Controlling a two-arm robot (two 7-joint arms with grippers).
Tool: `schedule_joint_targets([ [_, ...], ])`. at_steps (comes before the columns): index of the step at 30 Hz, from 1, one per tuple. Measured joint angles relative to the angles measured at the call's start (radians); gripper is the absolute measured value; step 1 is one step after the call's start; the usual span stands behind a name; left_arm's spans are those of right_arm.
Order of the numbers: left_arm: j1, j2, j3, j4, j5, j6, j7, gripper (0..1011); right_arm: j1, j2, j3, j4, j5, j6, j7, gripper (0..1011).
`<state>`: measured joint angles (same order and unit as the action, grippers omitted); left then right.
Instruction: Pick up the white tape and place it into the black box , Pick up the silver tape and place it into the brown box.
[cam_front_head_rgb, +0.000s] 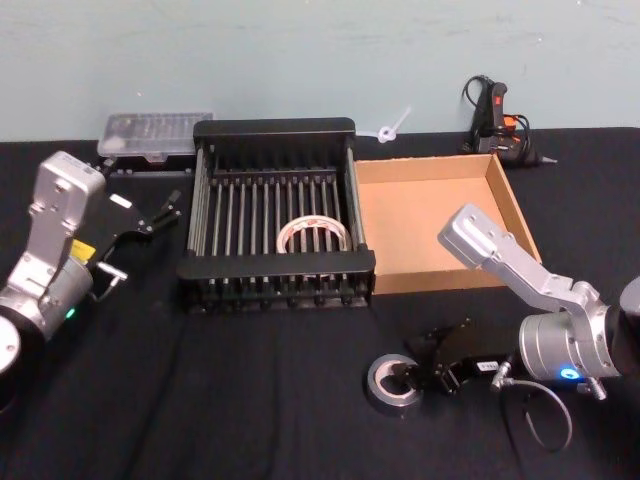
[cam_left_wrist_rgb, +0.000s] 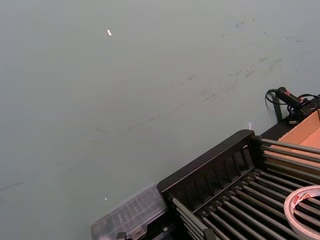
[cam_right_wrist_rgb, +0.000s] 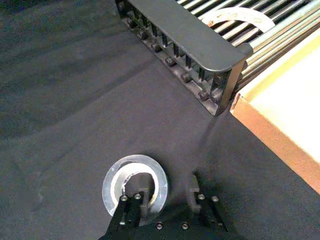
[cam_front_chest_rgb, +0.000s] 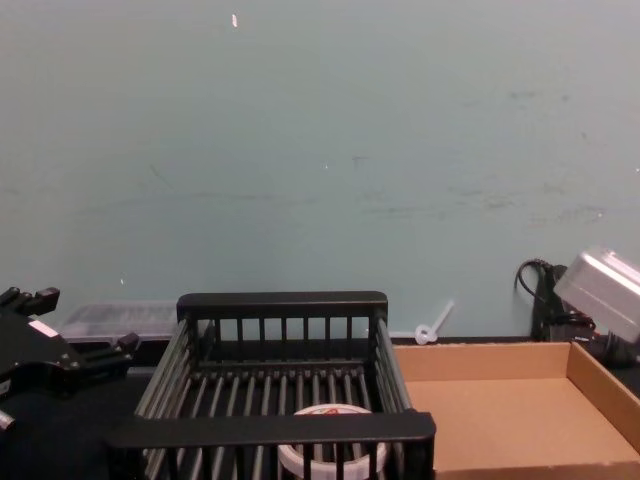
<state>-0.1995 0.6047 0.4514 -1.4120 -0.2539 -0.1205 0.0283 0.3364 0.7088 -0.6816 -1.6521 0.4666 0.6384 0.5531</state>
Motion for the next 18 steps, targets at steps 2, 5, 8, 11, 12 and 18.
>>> schedule_joint_targets([
  [2, 0.0, 0.0, 0.0, 0.0, 0.0, 0.0, 0.0, 1001, 0.0, 0.0, 0.0, 0.0, 0.0, 0.0, 0.0, 447],
  [5, 0.0, 0.0, 0.0, 0.0, 0.0, 0.0, 0.0, 1001, 0.0, 0.0, 0.0, 0.0, 0.0, 0.0, 0.0, 332],
  [8, 0.0, 0.0, 0.0, 0.0, 0.0, 0.0, 0.0, 1001, 0.0, 0.0, 0.0, 0.0, 0.0, 0.0, 0.0, 223],
  [11, 0.0, 0.0, 0.0, 0.0, 0.0, 0.0, 0.0, 1001, 0.0, 0.0, 0.0, 0.0, 0.0, 0.0, 0.0, 158],
  [12, 0.0, 0.0, 0.0, 0.0, 0.0, 0.0, 0.0, 1001, 0.0, 0.0, 0.0, 0.0, 0.0, 0.0, 0.0, 153],
  [18, 0.0, 0.0, 0.0, 0.0, 0.0, 0.0, 0.0, 1002, 0.0, 0.0, 0.0, 0.0, 0.0, 0.0, 0.0, 153],
])
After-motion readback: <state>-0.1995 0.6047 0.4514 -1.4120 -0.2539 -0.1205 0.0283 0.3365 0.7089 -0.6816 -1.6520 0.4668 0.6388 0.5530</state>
